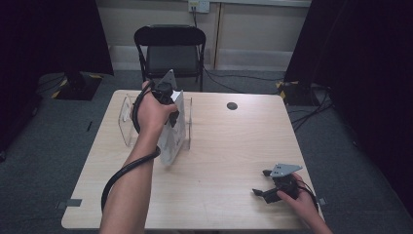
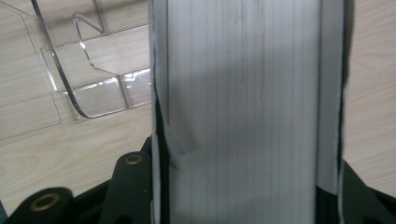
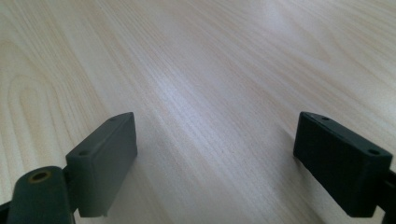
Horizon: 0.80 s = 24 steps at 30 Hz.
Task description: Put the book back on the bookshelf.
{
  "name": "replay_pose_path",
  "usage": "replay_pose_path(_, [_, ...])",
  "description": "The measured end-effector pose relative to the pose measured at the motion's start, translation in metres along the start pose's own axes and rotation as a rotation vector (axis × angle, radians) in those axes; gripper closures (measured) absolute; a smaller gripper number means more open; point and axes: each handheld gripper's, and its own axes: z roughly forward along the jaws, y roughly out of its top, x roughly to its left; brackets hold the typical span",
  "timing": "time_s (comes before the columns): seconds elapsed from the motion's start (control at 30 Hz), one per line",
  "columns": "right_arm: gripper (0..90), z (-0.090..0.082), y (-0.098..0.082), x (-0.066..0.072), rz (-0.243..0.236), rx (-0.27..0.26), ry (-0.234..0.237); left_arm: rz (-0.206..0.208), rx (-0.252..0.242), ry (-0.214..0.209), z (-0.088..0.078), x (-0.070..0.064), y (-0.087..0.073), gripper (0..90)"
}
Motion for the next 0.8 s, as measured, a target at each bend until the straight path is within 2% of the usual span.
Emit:
replay_pose_path(0.13, [12.7,0.0000,0.0000,0.0000,0.000,0.000,-0.001,0.005,-0.007,0.005,0.0010,-0.0010,0.0019,53.1])
replay_pose_path(0.37, [12.7,0.0001,0.0000,0.0001,0.002,-0.001,-0.001,-0.015,-0.010,0.004,0.0012,-0.0005,0.0050,53.1])
replay_pose_path(0.53, [12.7,0.0000,0.0000,0.0002,0.002,-0.001,-0.001,-0.004,-0.007,0.007,0.0024,-0.0014,0.0074,53.1])
replay_pose_path(0.63, [12.7,0.0000,0.0000,0.0002,0.002,-0.001,-0.001,-0.019,-0.012,0.009,0.0041,-0.0022,0.0086,53.1])
replay_pose_path(0.8, [12.7,0.0000,0.0000,0.0002,0.002,-0.001,-0.001,-0.021,-0.019,0.004,0.0058,-0.0006,0.0101,53.1])
